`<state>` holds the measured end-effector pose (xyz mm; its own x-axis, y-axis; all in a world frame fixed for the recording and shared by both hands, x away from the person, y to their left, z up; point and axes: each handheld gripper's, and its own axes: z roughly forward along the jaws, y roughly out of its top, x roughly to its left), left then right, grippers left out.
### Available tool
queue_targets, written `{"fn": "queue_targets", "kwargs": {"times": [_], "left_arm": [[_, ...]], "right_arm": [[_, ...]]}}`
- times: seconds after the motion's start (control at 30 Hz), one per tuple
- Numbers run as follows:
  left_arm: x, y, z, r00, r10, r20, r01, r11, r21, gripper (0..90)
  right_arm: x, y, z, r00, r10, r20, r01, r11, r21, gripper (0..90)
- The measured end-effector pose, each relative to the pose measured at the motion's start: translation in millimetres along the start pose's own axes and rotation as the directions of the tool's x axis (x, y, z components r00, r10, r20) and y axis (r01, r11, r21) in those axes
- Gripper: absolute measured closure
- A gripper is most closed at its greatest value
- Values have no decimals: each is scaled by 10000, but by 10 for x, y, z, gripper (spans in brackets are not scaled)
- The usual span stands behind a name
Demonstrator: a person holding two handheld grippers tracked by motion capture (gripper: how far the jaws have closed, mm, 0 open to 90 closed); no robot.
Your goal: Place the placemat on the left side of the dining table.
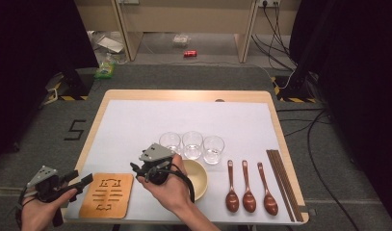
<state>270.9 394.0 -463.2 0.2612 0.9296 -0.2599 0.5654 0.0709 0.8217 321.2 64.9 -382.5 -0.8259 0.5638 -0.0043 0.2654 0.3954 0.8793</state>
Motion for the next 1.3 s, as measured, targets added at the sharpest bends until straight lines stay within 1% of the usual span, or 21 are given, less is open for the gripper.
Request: {"fn": "queue_targets", "kwargs": {"times": [0.17,0.27,0.3,0.4,0.43,0.47,0.53,0.57,0.63,0.7,0.77,0.83,1.03,1.07,1.13,1.2,1.3], "left_arm": [[16,-23,2,10000,-75,33,75,10000,56,307],[22,-34,7,9999,-101,63,101,9999,115,307],[23,-41,11,9999,-104,84,103,9998,142,307],[26,-68,20,9998,-135,158,131,9996,268,307],[34,-77,21,9997,-166,191,161,9995,279,307],[38,-81,19,9997,-185,179,180,9994,292,307],[45,-89,13,9997,-196,164,190,9993,307,307],[49,-92,12,9996,-210,168,205,9994,295,308],[55,-99,15,9996,-222,163,217,9993,308,307],[58,-110,20,9996,-237,178,231,9991,354,307],[60,-124,26,9995,-249,198,241,9989,392,307],[63,-137,29,9994,-287,207,277,9987,437,308],[88,-179,50,9985,-486,234,473,9973,555,310],[89,-186,56,9982,-532,262,516,9970,577,310],[88,-199,66,9979,-561,310,541,9966,629,312],[89,-213,76,9973,-609,402,580,9960,685,313],[90,-230,95,9966,-655,501,615,9950,783,313]], "right_arm": [[90,16,82,9996,-120,-239,122,9999,87,473],[155,0,147,9988,-156,-463,166,9996,213,469],[175,-12,170,9984,-50,-559,69,9994,331,465],[227,-69,244,9972,-49,-752,90,9985,548,458],[247,-77,260,9960,111,-884,-54,9978,655,454],[276,-71,271,9952,84,-972,-19,9977,674,453],[309,-62,288,9950,-51,-996,122,9974,707,452],[325,-68,303,9944,-6,-1053,87,9970,763,451],[345,-103,352,9938,-78,-1106,170,9965,823,451],[367,-148,391,9934,40,-1150,68,9956,936,451],[394,-199,437,9928,19,-1201,108,9944,1051,450],[415,-251,485,9914,129,-1301,27,9929,1186,449],[455,-416,619,9881,332,-1504,-54,9833,1819,444],[463,-446,643,9869,311,-1581,-2,9815,1916,442],[486,-502,682,9849,428,-1676,-45,9749,2225,436],[506,-578,734,9806,596,-1866,-85,9646,2635,436],[530,-662,778,9765,754,-2020,-108,9528,3035,426]]}}
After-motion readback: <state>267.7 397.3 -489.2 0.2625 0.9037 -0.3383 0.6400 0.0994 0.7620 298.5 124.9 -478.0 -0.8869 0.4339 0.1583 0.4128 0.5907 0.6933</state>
